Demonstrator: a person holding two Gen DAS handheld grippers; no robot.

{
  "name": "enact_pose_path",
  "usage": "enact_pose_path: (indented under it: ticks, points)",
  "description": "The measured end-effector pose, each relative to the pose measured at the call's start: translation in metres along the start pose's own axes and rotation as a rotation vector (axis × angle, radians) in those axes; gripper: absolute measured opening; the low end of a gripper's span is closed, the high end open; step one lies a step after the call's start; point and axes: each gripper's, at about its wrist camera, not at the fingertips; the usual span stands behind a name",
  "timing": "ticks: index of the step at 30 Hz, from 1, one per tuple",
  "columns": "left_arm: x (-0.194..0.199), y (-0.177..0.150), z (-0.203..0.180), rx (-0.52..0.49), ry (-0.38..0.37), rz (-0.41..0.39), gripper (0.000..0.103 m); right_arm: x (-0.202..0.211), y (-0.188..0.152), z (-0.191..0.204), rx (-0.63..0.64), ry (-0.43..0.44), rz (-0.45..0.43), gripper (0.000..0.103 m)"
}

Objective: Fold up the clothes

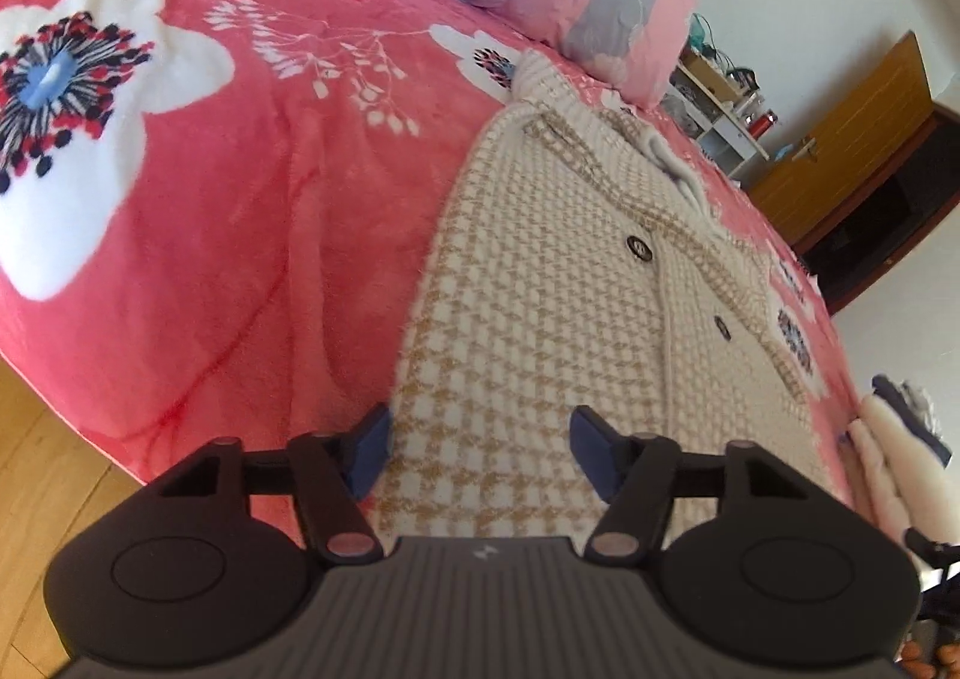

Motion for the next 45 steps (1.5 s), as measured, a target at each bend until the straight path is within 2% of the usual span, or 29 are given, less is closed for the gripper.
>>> enact_pose_path:
  ticks: [1,3,8,12,15,20,21,25,28,32,34,35,36,37,41,45]
  points:
    - [0.000,-0.002,0.000,-0.001,0.007,0.004,0.047,-0.004,0.001,-0.001,-0.012,0.002,0.005,0.090]
    - [0.001,-0.006,0.001,-0.005,0.021,0.013,0.033,-0.011,0.001,-0.004,-0.040,0.009,0.026,0.077]
    - [-0.001,-0.020,0.006,-0.019,-0.008,0.062,0.027,-0.012,-0.015,-0.003,-0.061,-0.011,0.043,0.058]
    - [-0.003,-0.022,0.007,-0.016,-0.028,0.070,0.023,-0.005,-0.022,-0.010,-0.109,0.011,0.077,0.048]
    - [-0.007,-0.019,0.011,0.016,-0.064,0.078,0.022,0.000,-0.026,-0.014,-0.134,0.019,0.095,0.044]
    - [-0.013,-0.013,0.026,0.112,-0.152,0.111,0.023,0.003,-0.039,-0.014,-0.144,0.027,0.162,0.045]
    - [-0.015,-0.011,0.030,0.138,-0.174,0.119,0.023,0.004,-0.041,-0.014,-0.138,0.021,0.164,0.046]
    - [-0.020,-0.009,0.032,0.144,-0.189,0.126,0.024,0.004,-0.040,-0.023,-0.177,0.040,0.147,0.046]
    - [-0.021,-0.012,0.030,0.129,-0.176,0.107,0.025,-0.004,-0.037,-0.029,-0.222,0.110,0.124,0.046]
    - [-0.020,-0.016,0.025,0.108,-0.154,0.096,0.023,-0.019,-0.043,-0.023,-0.192,0.127,0.206,0.043]
    - [-0.019,-0.016,0.021,0.095,-0.134,0.091,0.022,-0.022,-0.045,-0.023,-0.186,0.139,0.206,0.039]
    - [-0.018,-0.015,0.019,0.091,-0.122,0.083,0.016,-0.023,-0.044,-0.024,-0.191,0.145,0.198,0.034]
    - [-0.015,-0.015,0.016,0.086,-0.118,0.072,0.012,-0.024,-0.043,-0.025,-0.200,0.158,0.189,0.023]
    - [-0.012,-0.015,0.013,0.078,-0.112,0.056,0.011,-0.025,-0.041,-0.025,-0.209,0.172,0.182,0.017]
    - [0.007,-0.014,0.002,0.074,-0.158,-0.012,0.009,-0.020,-0.038,-0.011,-0.146,0.208,0.130,0.011]
    - [0.024,-0.001,-0.009,0.095,-0.251,-0.084,0.009,-0.014,-0.027,0.008,-0.062,0.215,0.077,0.010]
Point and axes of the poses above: each gripper's, at about its wrist camera, not at the fingertips, and x roughly against the way its jaws point, z to its left, y to its top, and after that the axes turned 10 degrees about z, right-handed
